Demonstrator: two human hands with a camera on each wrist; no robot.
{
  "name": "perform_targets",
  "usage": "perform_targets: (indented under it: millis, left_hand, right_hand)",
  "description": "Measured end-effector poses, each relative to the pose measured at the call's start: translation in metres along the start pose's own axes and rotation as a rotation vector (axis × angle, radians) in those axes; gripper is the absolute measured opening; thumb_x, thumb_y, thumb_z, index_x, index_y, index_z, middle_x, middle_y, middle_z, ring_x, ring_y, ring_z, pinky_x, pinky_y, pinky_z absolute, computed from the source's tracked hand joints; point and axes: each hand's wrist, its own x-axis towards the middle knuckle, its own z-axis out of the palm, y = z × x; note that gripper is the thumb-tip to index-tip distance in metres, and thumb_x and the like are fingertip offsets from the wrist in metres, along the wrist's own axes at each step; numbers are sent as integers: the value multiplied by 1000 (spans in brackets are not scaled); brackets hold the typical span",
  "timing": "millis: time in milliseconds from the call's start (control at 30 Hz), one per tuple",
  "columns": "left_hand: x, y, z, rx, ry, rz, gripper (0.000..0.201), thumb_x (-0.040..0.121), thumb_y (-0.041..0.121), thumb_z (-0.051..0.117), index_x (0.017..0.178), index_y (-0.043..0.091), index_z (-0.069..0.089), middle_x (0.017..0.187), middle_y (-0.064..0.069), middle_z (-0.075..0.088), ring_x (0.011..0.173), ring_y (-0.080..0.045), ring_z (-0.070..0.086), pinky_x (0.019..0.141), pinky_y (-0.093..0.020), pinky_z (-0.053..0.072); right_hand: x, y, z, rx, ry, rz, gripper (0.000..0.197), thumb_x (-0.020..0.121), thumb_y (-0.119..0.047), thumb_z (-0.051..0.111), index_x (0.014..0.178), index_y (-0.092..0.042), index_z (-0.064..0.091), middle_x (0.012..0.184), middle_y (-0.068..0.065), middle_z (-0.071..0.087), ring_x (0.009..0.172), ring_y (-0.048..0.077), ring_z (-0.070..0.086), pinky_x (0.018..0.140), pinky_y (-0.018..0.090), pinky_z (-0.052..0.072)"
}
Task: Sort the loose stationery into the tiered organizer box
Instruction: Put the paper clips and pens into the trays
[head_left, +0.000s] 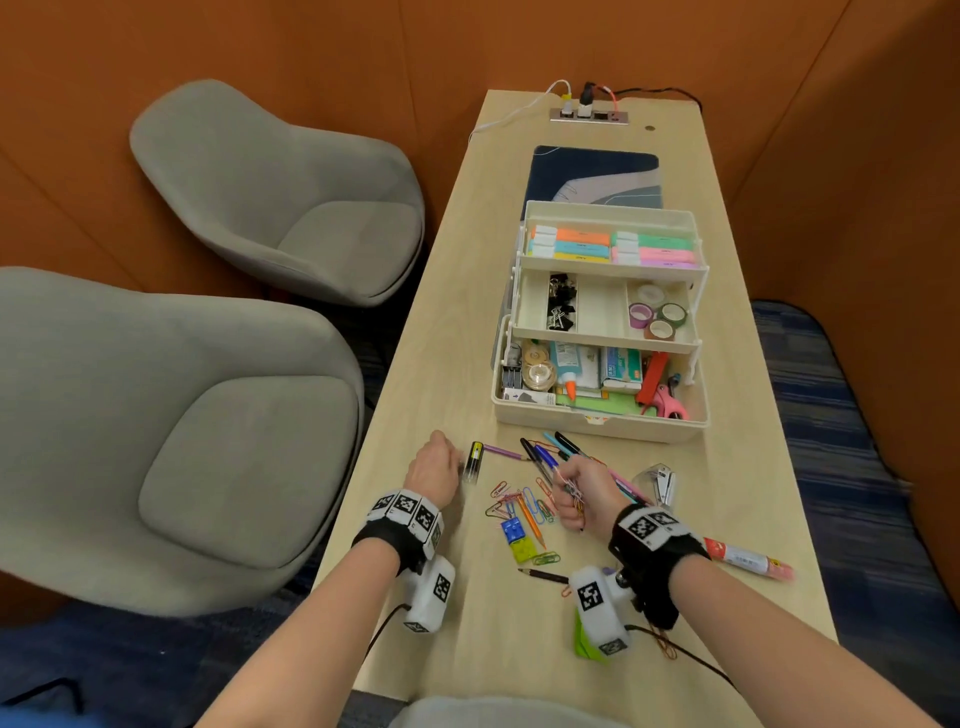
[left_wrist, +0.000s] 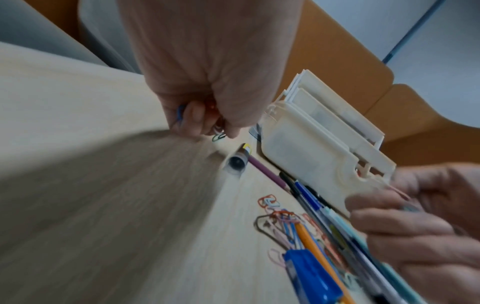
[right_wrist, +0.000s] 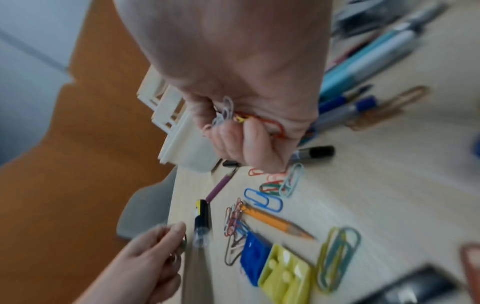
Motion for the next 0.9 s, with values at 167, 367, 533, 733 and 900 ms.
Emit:
perform_targets:
  millis: [167,367,533,733,900]
  left_hand:
    - [-4,-2,-7,-168,49,-69,13,101,17,37,93,7,39,92,-10,53,82,-24,51,71,-29,35]
    - [1,-8,-7,-464,70,-258,13,100,13,38,87,13,38,81,-5,55,74,-20,52,59,-20,38]
    - [7,-11,-9,-863,7,-418,17,100,3,33,110,5,47,70,-4,43,45,-8,39,35,-16,31]
    - [7,2,-17,-1340,-21,-565,21,95,-3,30,84,2,47,52,-5,41,34,-11,52,27,-15,24]
    - [10,4,-22,-1074,-40,-560,24,86,5,34,66,8,48,42,1,45,29,-9,36,30,-13,19]
  right_hand:
    - [-15,19,-14,402,-173,-36,22,78,-16,34,56,-16,35,48,1,28,36,12,22,36,16,19]
    - [-20,25,-13,541,-210,-58,22,77,-18,38,55,-18,32,44,-2,27,31,11,22,34,15,17]
    - [-22,25,-16,582,-228,-89,23,80,-18,39,57,-17,35,46,-2,30,31,10,24,37,18,13]
    - [-26,25,-20,585,-241,-147,20,83,-13,39,64,-11,42,51,4,41,32,11,28,35,17,18]
    - [-25,21,-21,586,-200,-171,19,79,-9,33,71,-4,50,57,11,50,34,14,33,36,16,22]
